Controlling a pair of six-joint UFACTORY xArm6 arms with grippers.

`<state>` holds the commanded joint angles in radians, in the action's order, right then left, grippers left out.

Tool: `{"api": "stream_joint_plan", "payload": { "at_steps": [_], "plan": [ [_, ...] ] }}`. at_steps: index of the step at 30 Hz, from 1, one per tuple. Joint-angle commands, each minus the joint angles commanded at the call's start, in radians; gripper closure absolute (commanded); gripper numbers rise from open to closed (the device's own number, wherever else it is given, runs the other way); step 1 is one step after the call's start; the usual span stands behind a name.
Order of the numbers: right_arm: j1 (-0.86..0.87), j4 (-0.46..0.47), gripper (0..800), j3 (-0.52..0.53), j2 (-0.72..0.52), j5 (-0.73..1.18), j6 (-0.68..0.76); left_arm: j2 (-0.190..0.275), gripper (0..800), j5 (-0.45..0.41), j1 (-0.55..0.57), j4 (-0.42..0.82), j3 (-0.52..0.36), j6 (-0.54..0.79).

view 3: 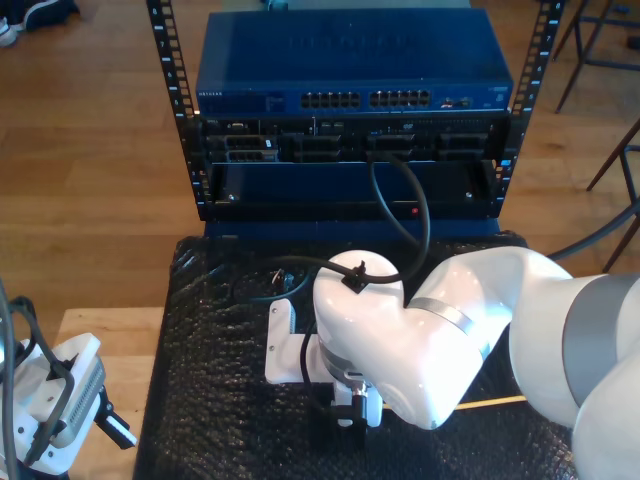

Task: Grab the cable and plug it in

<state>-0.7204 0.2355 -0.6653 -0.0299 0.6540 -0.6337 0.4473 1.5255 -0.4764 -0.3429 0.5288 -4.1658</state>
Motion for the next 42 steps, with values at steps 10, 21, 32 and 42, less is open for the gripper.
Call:
{"api": "stream_joint_plan", "payload": {
  "at_steps": [10, 21, 32, 42],
  "plan": [
    [-0.003, 0.002, 459, 0.000, 0.000, -0.002, 0.000, 0.000, 0, 0.000, 0.000, 0.000, 0.000, 0.000],
    [-0.011, 0.006, 557, 0.006, 0.000, -0.003, 0.000, 0.000, 0, 0.000, 0.000, 0.000, 0.000, 0.000],
    [-0.011, 0.006, 568, 0.009, -0.003, -0.003, 0.000, 0.000, 0, 0.002, 0.000, 0.000, 0.003, 0.000],
    [-0.011, 0.006, 601, 0.018, -0.009, -0.003, 0.000, 0.000, 0, 0.002, 0.000, 0.000, 0.005, 0.000]
  ]
}}
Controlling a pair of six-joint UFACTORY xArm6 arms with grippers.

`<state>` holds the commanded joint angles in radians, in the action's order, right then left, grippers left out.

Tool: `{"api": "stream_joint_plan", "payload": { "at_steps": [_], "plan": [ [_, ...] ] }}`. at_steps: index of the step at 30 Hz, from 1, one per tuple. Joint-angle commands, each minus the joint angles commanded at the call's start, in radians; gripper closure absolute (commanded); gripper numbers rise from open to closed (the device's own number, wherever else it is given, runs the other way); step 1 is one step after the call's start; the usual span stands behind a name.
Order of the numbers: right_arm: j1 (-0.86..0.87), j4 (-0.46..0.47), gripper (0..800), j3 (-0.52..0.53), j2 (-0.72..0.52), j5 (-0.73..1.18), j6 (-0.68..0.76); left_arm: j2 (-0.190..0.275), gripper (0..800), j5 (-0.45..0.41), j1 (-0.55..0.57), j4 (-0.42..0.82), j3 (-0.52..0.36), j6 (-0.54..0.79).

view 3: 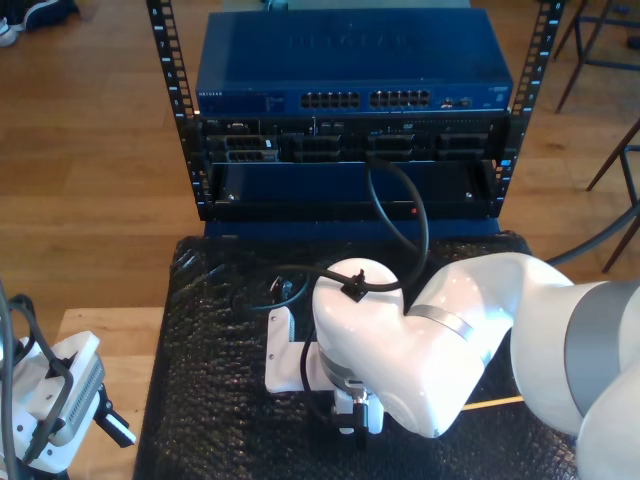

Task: Grab the cable and plug it in

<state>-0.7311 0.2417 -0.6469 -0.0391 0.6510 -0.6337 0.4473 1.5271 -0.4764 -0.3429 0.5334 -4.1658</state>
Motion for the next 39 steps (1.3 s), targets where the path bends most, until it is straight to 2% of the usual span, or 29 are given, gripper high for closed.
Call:
{"api": "stream_joint_plan", "payload": {
  "at_steps": [4, 10, 18, 33, 39],
  "plan": [
    [0.000, 0.000, 611, 0.000, 0.000, 0.000, 0.000, 0.000, 0, -0.002, 0.000, 0.000, 0.002, 0.000],
    [0.000, 0.000, 719, 0.000, -0.002, 0.000, 0.000, 0.000, 0, -0.002, 0.000, 0.000, 0.003, 0.000],
    [-0.006, -0.002, 770, 0.002, -0.006, 0.000, 0.000, 0.000, 0, 0.000, 0.000, 0.000, 0.003, 0.000],
    [0.058, -0.020, 794, -0.005, -0.129, 0.066, -0.035, 0.002, 0, 0.012, 0.002, -0.014, 0.025, -0.003],
    [0.087, -0.071, 794, -0.011, -0.201, 0.121, -0.094, 0.005, 0, 0.064, 0.008, -0.058, 0.061, -0.003]
  ]
}}
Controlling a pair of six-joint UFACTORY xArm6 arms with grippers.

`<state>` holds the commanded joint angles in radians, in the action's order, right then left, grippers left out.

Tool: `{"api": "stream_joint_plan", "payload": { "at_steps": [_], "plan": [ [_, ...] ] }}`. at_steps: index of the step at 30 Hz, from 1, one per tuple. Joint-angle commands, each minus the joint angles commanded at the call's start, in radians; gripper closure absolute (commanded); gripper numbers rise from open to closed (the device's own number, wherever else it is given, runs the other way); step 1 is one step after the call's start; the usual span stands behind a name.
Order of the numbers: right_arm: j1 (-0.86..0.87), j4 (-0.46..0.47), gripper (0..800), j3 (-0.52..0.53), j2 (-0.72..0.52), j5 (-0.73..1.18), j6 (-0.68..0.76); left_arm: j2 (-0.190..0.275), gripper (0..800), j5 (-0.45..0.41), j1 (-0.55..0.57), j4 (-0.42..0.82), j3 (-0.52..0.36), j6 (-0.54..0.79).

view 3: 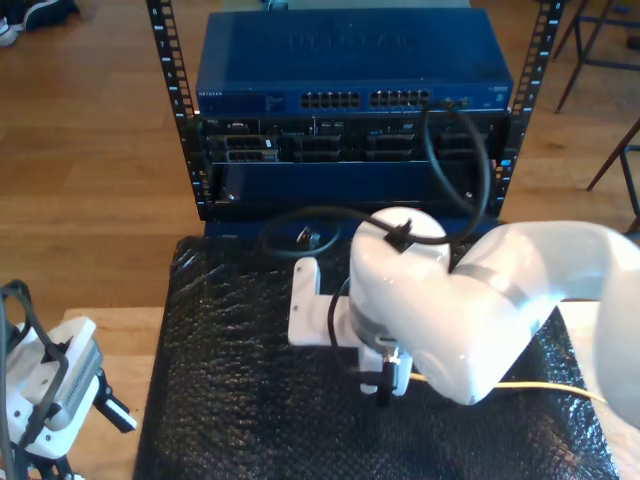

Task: Grab the cable and plug it in

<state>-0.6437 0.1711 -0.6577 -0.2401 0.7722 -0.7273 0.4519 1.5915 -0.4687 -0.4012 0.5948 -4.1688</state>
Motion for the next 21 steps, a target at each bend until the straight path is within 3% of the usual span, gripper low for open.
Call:
{"api": "stream_joint_plan", "payload": {
  "at_steps": [8, 21],
  "plan": [
    [0.109, -0.258, 794, -0.041, -0.049, 0.110, -0.235, -0.005, 0, 0.061, 0.026, -0.086, 0.052, -0.032],
    [0.167, -0.384, 794, -0.104, -0.110, 0.213, -0.384, -0.020, 0, 0.046, 0.265, -0.152, 0.146, -0.224]
  ]
}}
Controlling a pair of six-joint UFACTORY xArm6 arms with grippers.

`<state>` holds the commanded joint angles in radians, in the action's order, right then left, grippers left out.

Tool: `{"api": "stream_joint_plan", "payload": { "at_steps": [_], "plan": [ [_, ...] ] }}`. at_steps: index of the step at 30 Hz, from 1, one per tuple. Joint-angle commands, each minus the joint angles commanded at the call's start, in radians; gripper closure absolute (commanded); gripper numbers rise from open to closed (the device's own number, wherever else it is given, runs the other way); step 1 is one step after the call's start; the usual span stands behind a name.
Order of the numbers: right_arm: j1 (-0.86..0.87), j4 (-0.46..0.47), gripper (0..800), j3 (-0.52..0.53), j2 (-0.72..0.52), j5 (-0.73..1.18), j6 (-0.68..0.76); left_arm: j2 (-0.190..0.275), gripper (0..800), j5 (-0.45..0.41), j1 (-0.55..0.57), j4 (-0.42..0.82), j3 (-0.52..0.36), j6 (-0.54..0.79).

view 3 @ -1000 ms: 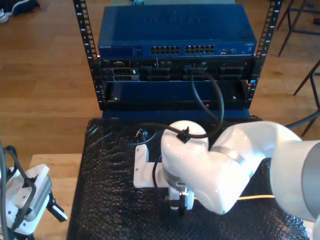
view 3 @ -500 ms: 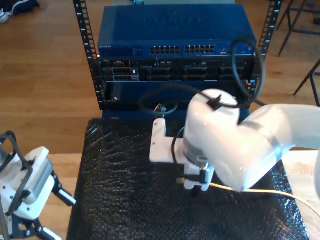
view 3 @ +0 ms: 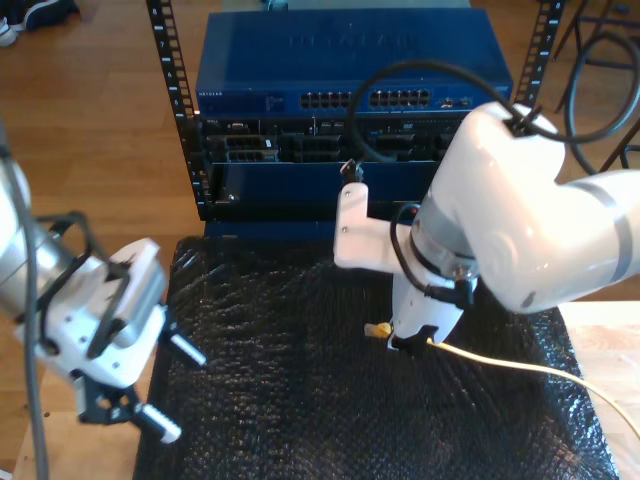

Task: Grab the cable and plug it in

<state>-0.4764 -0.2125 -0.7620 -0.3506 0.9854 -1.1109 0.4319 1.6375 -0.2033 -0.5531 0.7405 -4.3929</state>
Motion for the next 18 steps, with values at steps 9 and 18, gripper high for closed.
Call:
{"api": "stream_joint_plan", "payload": {
  "at_steps": [9, 18],
  "plan": [
    [0.069, -0.155, 794, -0.020, -0.034, 0.066, -0.114, -0.055, 0, -0.035, 0.104, -0.118, 0.055, -0.064],
    [0.123, -0.209, 794, -0.029, -0.100, 0.089, -0.180, -0.126, 0, -0.058, 0.137, -0.227, 0.117, -0.078]
  ]
}}
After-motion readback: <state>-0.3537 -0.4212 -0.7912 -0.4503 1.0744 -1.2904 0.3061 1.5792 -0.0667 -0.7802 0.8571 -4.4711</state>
